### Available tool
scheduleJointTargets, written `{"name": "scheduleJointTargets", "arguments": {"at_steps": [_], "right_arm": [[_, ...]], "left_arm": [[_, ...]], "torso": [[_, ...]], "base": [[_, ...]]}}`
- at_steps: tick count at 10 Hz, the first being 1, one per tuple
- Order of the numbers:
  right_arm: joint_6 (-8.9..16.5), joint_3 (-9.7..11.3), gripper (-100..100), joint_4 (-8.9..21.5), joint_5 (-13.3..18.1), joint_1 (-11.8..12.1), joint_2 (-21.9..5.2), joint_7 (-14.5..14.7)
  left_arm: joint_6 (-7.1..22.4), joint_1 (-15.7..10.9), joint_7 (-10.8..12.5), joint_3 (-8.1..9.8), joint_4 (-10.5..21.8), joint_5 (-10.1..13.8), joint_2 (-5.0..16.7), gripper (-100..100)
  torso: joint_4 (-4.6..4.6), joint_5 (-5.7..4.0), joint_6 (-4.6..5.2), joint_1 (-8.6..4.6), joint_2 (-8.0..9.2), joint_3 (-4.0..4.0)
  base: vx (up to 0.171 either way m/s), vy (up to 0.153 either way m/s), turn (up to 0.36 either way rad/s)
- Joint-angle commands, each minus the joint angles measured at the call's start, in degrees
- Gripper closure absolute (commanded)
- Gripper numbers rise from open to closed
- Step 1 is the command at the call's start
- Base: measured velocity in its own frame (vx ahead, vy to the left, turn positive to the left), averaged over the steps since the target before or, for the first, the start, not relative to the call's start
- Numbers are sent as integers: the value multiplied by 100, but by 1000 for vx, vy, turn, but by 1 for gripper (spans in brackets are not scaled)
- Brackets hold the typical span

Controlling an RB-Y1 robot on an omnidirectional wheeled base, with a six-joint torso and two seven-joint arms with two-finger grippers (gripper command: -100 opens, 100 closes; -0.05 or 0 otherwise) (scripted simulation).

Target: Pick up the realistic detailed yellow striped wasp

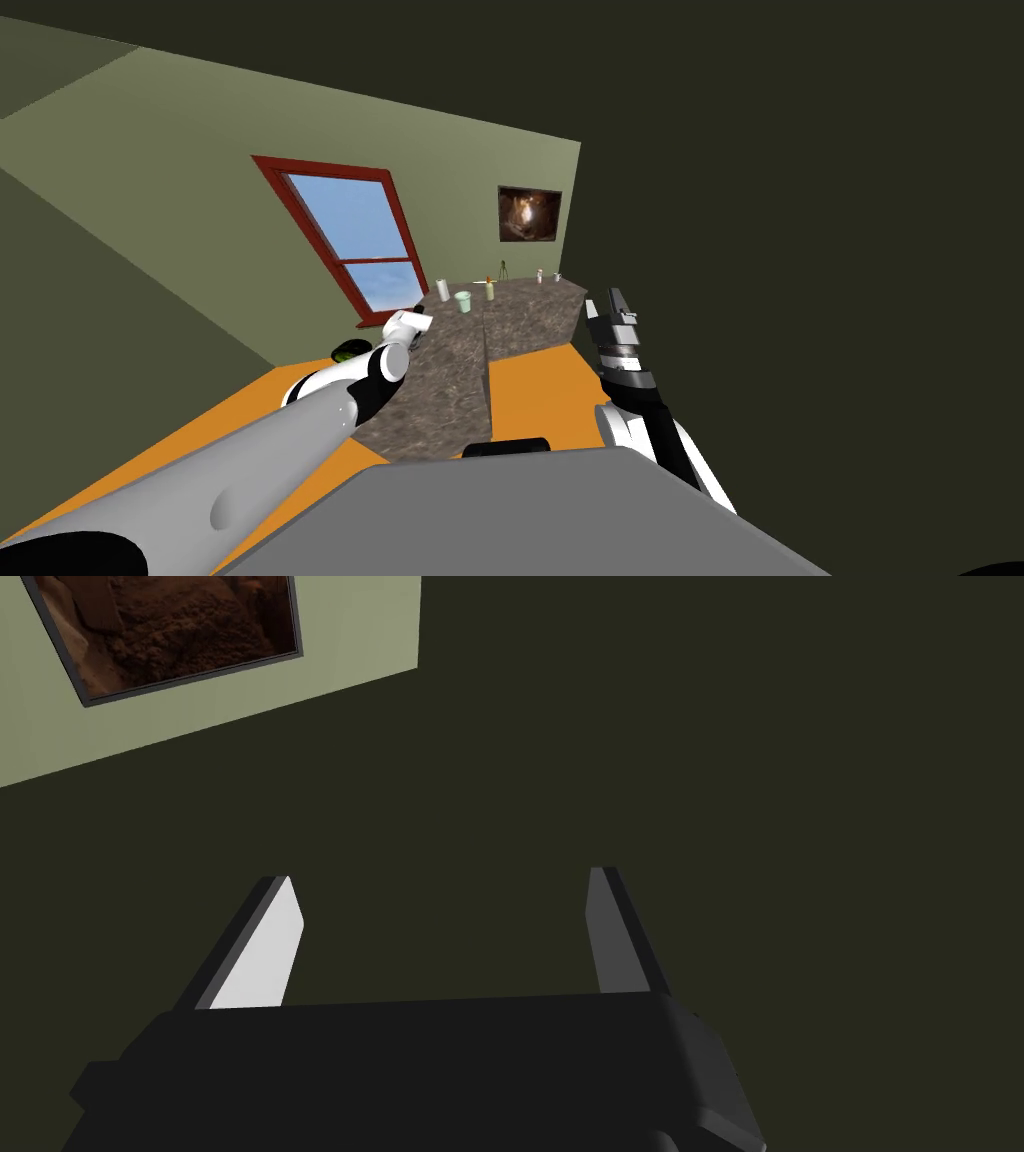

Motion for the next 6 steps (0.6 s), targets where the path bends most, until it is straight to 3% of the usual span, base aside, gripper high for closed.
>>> {"name": "scheduleJointTargets", "arguments": {"at_steps": [1, 6], "right_arm": [[0, 0, 0, 0, 0, 0, 0, 0], [0, 0, 0, 0, 0, 0, 1, 0]], "left_arm": [[-157, 56, -286, -2, -25, 199, 105, 100], [-437, 155, -1011, -6, -46, 544, 305, 100]], "torso": [[0, 0, 0, 0, 0, 0], [-7, 3, -12, -18, 13, 3]], "base": [[122, -125, 202], [60, -142, 175]]}}
